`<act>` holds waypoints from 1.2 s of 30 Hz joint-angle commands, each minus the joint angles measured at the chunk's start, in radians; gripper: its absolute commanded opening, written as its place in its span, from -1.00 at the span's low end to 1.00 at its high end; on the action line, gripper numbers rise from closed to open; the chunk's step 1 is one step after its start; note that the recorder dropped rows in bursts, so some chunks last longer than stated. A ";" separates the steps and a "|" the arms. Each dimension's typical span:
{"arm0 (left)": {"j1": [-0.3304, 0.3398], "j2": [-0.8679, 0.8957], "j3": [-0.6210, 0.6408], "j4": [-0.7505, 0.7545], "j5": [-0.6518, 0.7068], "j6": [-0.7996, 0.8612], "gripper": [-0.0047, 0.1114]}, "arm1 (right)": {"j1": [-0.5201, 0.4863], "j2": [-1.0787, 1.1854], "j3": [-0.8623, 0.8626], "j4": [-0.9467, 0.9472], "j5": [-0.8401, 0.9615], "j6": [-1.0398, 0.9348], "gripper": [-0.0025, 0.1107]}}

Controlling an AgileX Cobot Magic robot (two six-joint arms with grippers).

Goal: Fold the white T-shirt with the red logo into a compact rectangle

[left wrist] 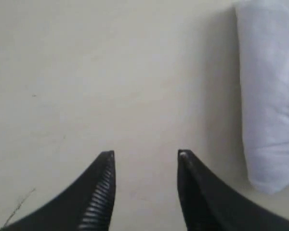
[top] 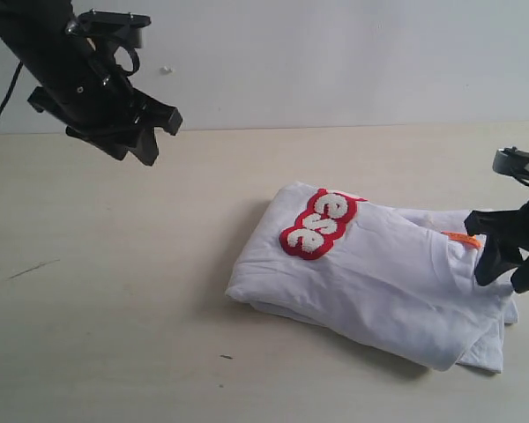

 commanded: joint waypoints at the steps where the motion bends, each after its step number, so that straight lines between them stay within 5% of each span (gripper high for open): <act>1: 0.006 -0.020 0.046 -0.032 -0.042 0.029 -0.20 | -0.006 0.034 0.002 0.021 -0.082 -0.043 -0.09; 11: 0.006 -0.020 0.098 -0.106 -0.093 0.077 -0.20 | -0.006 0.071 0.001 0.213 -0.144 -0.212 -0.16; 18: 0.006 -0.020 0.107 -0.108 -0.089 0.077 -0.20 | -0.006 0.091 -0.057 0.331 -0.096 -0.410 -0.96; 25: 0.006 -0.020 0.107 -0.108 -0.125 0.078 -0.20 | -0.006 -0.002 -0.198 0.342 -0.030 -0.519 -0.96; 31: 0.006 -0.020 0.107 -0.108 -0.145 0.081 -0.20 | -0.006 -0.040 -0.207 0.316 -0.216 -0.545 -0.95; 36: 0.006 -0.020 0.107 -0.108 -0.132 0.081 -0.20 | -0.006 0.020 -0.207 0.299 -0.237 -0.542 -0.55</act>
